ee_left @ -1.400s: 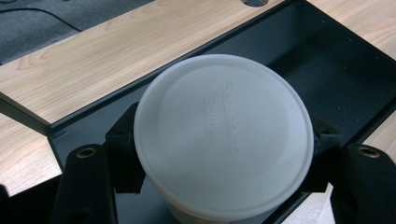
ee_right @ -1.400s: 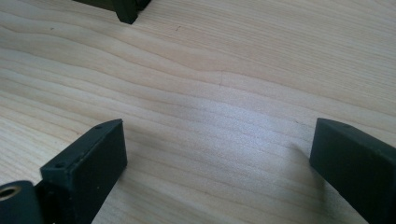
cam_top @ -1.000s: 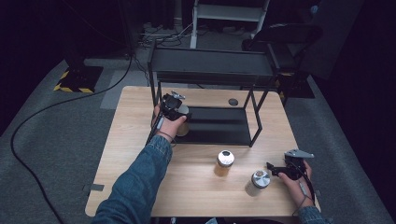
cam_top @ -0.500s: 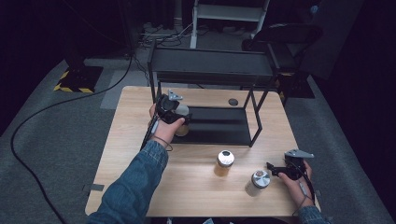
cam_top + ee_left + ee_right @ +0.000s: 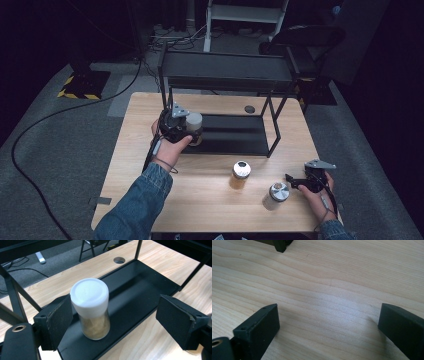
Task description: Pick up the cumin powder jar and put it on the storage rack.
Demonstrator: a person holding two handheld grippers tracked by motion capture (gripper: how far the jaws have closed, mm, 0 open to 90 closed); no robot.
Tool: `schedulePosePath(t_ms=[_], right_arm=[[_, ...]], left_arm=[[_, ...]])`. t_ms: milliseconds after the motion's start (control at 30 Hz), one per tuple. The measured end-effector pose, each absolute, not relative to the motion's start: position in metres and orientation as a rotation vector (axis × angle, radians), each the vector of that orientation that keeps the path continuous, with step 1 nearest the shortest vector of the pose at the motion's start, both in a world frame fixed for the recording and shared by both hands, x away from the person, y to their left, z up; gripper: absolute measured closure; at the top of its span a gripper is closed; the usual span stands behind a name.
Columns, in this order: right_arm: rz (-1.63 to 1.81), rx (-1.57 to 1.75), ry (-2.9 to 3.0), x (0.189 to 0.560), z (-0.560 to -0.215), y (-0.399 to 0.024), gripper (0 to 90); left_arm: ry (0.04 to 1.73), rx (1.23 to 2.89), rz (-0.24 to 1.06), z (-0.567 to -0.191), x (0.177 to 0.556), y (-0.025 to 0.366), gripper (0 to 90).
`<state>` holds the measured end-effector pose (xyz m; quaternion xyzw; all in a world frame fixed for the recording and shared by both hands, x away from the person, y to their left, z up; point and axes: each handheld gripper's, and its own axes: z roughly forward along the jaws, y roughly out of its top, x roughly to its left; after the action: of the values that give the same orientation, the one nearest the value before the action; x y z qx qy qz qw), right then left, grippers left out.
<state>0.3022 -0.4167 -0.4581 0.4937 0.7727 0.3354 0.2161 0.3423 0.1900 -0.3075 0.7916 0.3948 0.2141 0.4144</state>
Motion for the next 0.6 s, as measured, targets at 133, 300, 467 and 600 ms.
schedulePosePath(t_ms=[133, 300, 467, 600], right_arm=[[0.929, 1.368, 2.142, 0.302, -0.458, -0.417, 3.5], [0.929, 1.368, 2.142, 0.302, -0.458, -0.417, 3.5], [0.929, 1.368, 2.141, 0.302, -0.458, -0.417, 3.5], [0.93, 1.368, 2.141, 0.302, -0.458, -0.417, 3.5]], left_arm=[[0.987, 1.98, 0.547, -0.309, 0.33, 0.194, 12.7], [0.98, 1.989, 0.563, -0.314, 0.318, 0.196, 12.5], [0.985, 1.999, 0.596, -0.321, 0.305, 0.198, 12.5], [0.991, 1.994, 0.616, -0.328, 0.292, 0.201, 12.8]])
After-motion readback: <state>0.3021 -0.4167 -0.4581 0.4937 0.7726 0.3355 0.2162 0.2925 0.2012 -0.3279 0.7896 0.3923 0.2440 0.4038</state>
